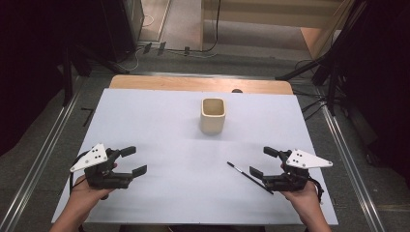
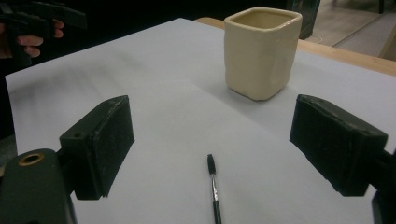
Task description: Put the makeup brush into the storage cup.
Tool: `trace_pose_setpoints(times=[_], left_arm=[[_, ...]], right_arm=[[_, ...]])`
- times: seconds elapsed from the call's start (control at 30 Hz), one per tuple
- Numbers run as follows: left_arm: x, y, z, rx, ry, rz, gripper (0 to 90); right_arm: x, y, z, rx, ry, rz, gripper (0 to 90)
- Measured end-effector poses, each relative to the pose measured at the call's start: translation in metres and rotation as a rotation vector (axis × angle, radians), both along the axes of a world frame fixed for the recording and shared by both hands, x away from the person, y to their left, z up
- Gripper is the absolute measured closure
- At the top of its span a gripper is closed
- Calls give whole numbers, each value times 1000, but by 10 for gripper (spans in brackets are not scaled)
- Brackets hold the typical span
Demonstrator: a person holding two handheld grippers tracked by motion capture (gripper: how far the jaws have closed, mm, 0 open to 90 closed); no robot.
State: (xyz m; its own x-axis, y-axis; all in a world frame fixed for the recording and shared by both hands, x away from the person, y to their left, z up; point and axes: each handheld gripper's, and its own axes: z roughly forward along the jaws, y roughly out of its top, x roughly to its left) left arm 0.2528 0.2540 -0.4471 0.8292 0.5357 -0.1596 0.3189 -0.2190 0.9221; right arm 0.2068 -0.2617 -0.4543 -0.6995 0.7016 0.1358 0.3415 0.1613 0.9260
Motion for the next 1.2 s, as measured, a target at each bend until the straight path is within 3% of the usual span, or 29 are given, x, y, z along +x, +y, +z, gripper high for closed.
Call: trace_pose_setpoints(times=[0.77, 1.2], left_arm=[[1, 0, -1, 9, 11, 3, 203], [1, 0, 0, 18, 13, 3, 202]], right_arm=[[1, -2, 0, -1, 7, 6, 144], [2, -9, -1, -33, 22, -52, 145]])
